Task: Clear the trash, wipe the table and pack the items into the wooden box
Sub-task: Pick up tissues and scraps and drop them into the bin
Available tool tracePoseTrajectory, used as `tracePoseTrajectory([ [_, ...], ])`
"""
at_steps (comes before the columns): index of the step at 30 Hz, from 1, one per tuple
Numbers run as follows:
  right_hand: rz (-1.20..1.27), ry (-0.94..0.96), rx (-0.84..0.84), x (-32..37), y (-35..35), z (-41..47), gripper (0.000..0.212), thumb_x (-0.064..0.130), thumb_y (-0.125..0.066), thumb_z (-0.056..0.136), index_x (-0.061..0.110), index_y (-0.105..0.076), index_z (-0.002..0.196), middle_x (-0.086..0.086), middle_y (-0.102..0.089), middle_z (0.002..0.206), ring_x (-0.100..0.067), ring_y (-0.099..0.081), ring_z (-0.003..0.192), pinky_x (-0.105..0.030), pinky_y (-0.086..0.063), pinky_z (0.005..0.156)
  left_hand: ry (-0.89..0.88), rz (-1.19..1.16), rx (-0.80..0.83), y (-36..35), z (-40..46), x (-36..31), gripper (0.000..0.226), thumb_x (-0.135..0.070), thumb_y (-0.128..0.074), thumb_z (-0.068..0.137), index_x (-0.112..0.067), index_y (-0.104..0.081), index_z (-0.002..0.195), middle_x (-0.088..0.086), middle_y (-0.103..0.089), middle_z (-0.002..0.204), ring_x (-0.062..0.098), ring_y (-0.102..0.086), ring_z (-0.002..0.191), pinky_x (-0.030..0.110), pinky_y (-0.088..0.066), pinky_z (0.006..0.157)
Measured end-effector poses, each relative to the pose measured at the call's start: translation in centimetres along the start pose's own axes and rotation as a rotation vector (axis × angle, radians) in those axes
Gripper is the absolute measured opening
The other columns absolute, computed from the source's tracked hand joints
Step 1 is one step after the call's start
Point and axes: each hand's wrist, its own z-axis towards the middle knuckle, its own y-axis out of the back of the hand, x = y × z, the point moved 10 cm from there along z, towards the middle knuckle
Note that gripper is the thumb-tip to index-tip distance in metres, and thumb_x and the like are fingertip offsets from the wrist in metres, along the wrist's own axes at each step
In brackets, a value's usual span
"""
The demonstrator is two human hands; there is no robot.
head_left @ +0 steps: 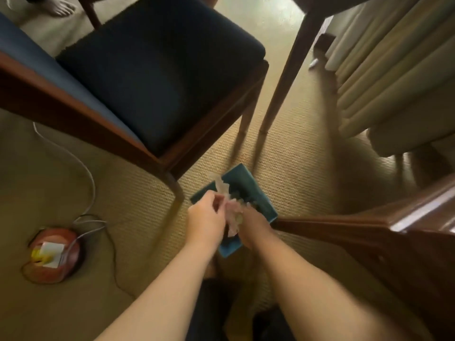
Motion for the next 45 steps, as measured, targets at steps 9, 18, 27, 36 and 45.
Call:
tracePoseTrajectory([
  [9, 0.501, 0.016, -0.396, 4.6, 11.3, -18.9, 0.055, 0.009, -0.057, 0.101, 0.031, -0.050, 0.151, 0.017, -0.048, 0.149, -0.001, -0.043, 0.141, -0.022, -0.035, 0.119, -0.002, 0.365, 0.398, -3.9, -2.9, -2.9, 0.026, -0.019, -0.057, 0.100, -0.035, -0.068, 0.118, -0.008, -0.073, 0.110, 0.013, -0.068, 0.105, 0.042, -0.058, 0.096],
  [18, 0.422, 0.177, -1.144, 4.9, 33.5, -48.8, 0.040, -0.010, -0.070, 0.085, 0.017, -0.073, 0.115, 0.008, -0.065, 0.110, 0.005, -0.061, 0.108, -0.006, -0.044, 0.094, -0.412, -0.142, 0.113, 9.3, -24.9, -30.3, 0.014, -0.024, -0.068, 0.101, -0.034, -0.072, 0.109, -0.020, -0.074, 0.096, 0.000, -0.072, 0.095, 0.028, -0.064, 0.075],
  [27, 0.403, -0.101, -1.176, -10.0, 43.9, -64.3, 0.033, 0.018, -0.064, 0.099, 0.039, -0.059, 0.124, 0.018, -0.054, 0.124, -0.005, -0.056, 0.122, -0.027, -0.050, 0.097, -0.616, -0.107, 0.200, 3.8, -37.6, -44.3, 0.016, -0.028, -0.065, 0.100, -0.025, -0.071, 0.115, -0.015, -0.076, 0.091, 0.005, -0.074, 0.086, 0.029, -0.063, 0.070],
  [36, 0.551, -0.316, -1.154, -22.3, 43.6, -66.9, 0.038, 0.021, -0.065, 0.100, 0.052, -0.053, 0.118, 0.017, -0.055, 0.119, -0.005, -0.055, 0.112, -0.030, -0.051, 0.089, -0.707, 0.158, 0.395, -10.2, -42.9, -51.0, 0.014, -0.028, -0.068, 0.099, -0.036, -0.070, 0.111, -0.015, -0.074, 0.095, -0.001, -0.070, 0.086, 0.023, -0.060, 0.077],
  [45, 0.584, -0.522, -0.992, -30.8, 44.2, -60.5, 0.039, 0.021, -0.057, 0.095, 0.026, -0.069, 0.132, 0.000, -0.065, 0.129, -0.021, -0.063, 0.114, -0.037, -0.054, 0.089, -0.823, 0.537, 0.479, -21.1, -45.5, -50.7, 0.018, -0.032, -0.062, 0.100, -0.032, -0.071, 0.115, -0.011, -0.075, 0.102, 0.009, -0.069, 0.094, 0.032, -0.058, 0.084],
])
